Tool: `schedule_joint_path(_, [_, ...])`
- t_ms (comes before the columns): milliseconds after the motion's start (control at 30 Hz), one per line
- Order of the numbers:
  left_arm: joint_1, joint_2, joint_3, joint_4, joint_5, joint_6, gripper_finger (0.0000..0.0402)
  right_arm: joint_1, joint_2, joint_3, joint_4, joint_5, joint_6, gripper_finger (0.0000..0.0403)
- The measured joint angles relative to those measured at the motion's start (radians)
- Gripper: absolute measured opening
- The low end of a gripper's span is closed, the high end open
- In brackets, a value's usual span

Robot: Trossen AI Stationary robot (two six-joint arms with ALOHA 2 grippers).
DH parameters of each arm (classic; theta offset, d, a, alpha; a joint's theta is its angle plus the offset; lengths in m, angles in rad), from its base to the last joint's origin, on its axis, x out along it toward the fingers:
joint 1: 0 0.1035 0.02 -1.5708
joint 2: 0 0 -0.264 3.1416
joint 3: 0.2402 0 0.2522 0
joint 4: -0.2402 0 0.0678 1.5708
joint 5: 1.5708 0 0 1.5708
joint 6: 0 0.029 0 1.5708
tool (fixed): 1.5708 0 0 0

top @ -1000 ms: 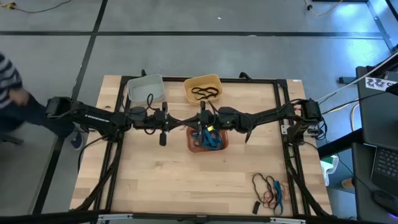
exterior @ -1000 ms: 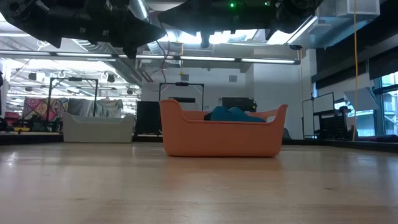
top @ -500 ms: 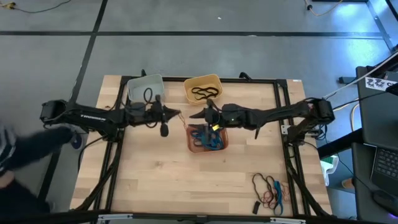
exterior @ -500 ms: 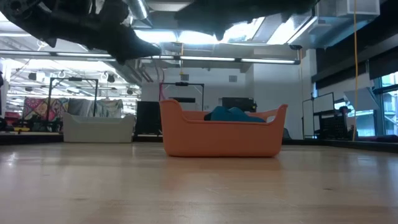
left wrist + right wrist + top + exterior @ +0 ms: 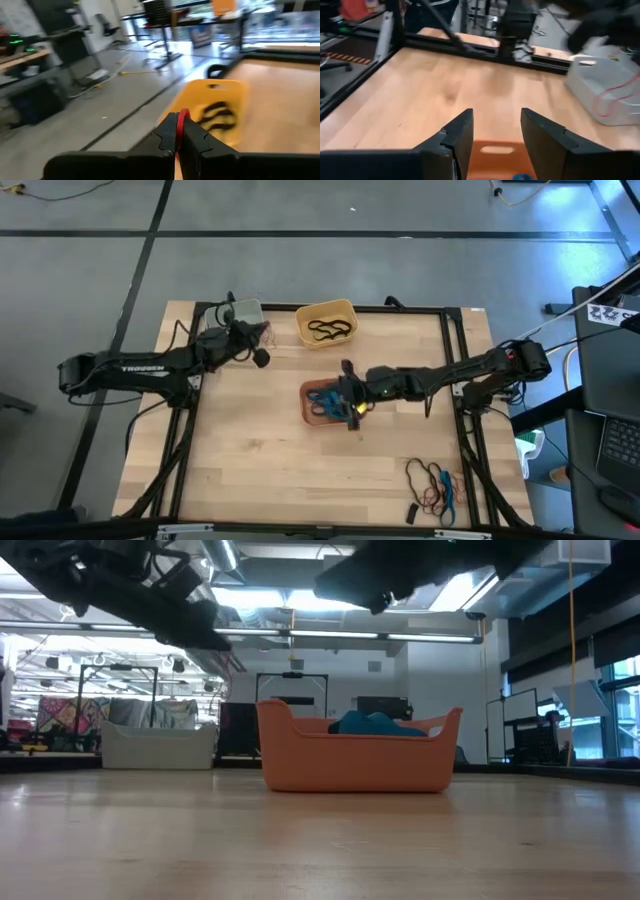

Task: Sort rubber bands into baskets
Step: Put the red rubber band into the gray bin

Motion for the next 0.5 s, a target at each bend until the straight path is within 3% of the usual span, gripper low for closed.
schedule_joint_path(267, [0.158,0.000,0.010,-0.005,-0.055,0.101,0.0001,0.070,0.001,-0.161,0.203,-0.024,0.073,0.0166])
schedule_joint_path(500, [0.281,0.011,0.001,-0.021,-0.089,0.126,0.0001,0.086,0.002,-0.202,0.231,-0.023,0.097,0.0166])
